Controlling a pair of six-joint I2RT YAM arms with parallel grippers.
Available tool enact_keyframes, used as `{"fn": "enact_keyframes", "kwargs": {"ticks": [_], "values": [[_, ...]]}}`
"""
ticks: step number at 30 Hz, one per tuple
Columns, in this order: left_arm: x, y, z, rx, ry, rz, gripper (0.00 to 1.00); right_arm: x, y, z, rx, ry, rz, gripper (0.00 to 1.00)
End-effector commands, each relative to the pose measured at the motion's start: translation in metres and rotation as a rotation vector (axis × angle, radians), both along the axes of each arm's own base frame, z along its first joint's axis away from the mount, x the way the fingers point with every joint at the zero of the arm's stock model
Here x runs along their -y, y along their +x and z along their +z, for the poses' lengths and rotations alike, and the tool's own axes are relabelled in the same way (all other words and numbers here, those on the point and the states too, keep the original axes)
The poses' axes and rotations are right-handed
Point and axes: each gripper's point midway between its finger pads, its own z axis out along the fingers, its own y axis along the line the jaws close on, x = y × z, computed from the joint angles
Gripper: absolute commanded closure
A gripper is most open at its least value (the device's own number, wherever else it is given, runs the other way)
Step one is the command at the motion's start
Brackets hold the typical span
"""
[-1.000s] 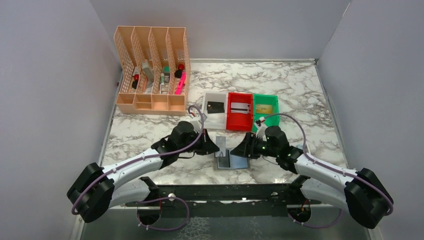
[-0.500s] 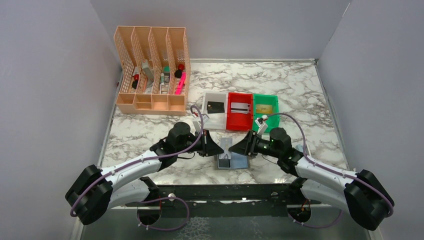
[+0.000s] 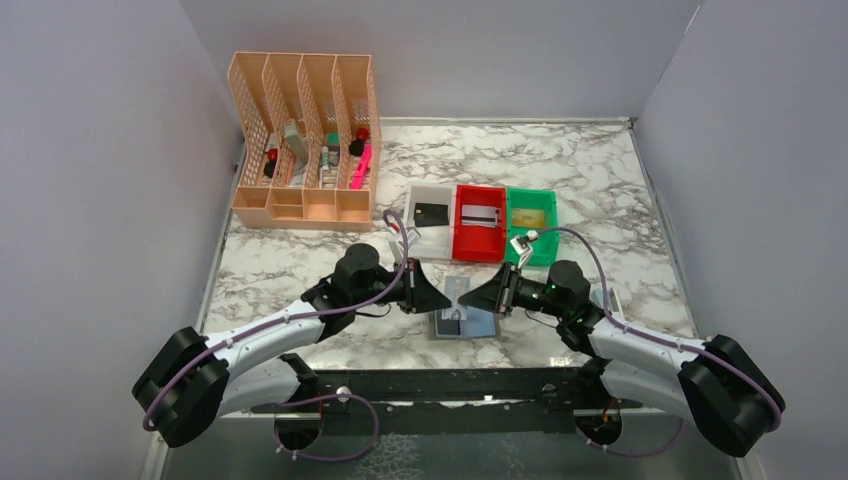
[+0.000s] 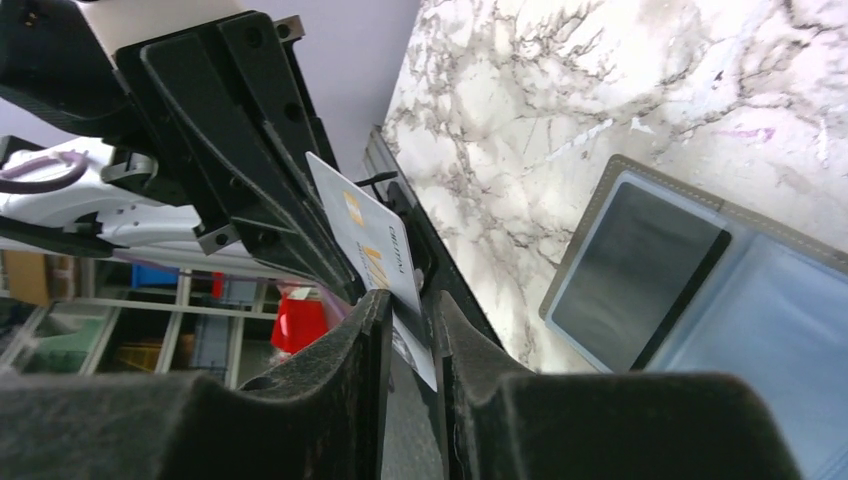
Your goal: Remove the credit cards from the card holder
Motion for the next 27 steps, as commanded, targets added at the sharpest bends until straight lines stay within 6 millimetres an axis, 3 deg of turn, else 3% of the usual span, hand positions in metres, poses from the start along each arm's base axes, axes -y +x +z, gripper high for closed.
{"fn": "enact_keyframes", "kwargs": {"ticks": [1, 8, 11, 19, 27], "values": [[0.003, -0.005, 0.004, 0.01, -0.039, -0.039, 1.0, 0.0, -0.006, 0.012, 0.027, 0.067, 0.039, 0.76], [0.002, -0.005, 0.004, 0.013, -0.042, -0.038, 1.0, 0.001, -0.007, 0.016, 0.039, 0.078, 0.04, 0.88], [0.002, -0.004, 0.002, 0.008, -0.038, -0.035, 0.95, 0.002, -0.007, 0.017, 0.046, 0.081, 0.031, 0.94], [0.001, 0.001, -0.001, 0.003, -0.031, 0.002, 0.52, 0.007, -0.005, 0.01, 0.027, 0.054, -0.003, 0.99], [-0.007, 0.012, -0.012, 0.005, 0.048, 0.082, 0.24, 0.014, 0.005, -0.002, 0.017, -0.031, -0.073, 0.99]]}}
